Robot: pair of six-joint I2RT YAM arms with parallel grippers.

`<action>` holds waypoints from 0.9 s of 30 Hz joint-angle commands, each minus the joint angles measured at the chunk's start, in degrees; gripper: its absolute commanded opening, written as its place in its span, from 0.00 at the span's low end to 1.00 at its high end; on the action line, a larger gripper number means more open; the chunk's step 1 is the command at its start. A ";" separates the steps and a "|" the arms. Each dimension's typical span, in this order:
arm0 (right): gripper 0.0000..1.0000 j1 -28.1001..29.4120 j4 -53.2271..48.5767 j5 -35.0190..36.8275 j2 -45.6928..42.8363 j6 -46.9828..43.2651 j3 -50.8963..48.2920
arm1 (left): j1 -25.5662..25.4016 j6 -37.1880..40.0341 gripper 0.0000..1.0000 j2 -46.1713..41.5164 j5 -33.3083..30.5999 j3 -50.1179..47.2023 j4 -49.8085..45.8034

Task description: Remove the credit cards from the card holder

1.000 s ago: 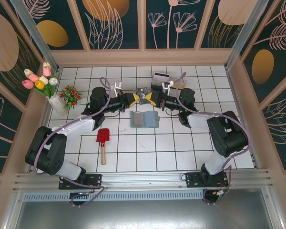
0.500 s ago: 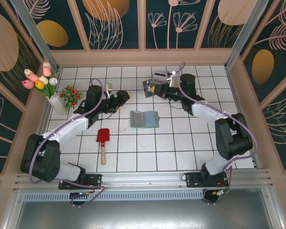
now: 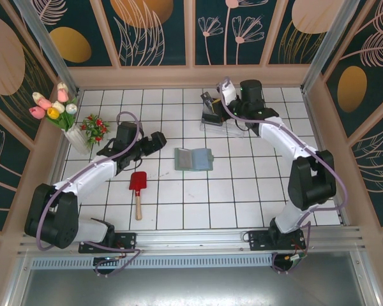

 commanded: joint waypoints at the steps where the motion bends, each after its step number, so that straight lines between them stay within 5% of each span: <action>1: 0.00 -0.68 -7.20 2.95 3.56 -16.73 4.73 | 0.34 2.51 0.98 -0.73 -1.47 -0.83 0.10; 6: 0.00 -1.73 -16.48 -0.91 8.62 -33.45 9.27 | 0.26 2.52 0.99 -0.06 0.01 -1.50 1.41; 15: 0.00 -2.31 -24.27 -1.22 15.81 -46.95 16.45 | 0.28 1.77 0.99 1.23 2.04 -1.36 2.45; 27: 0.00 -2.34 -26.77 1.16 20.81 -52.68 20.49 | 0.26 1.02 0.99 4.40 4.21 -0.85 3.18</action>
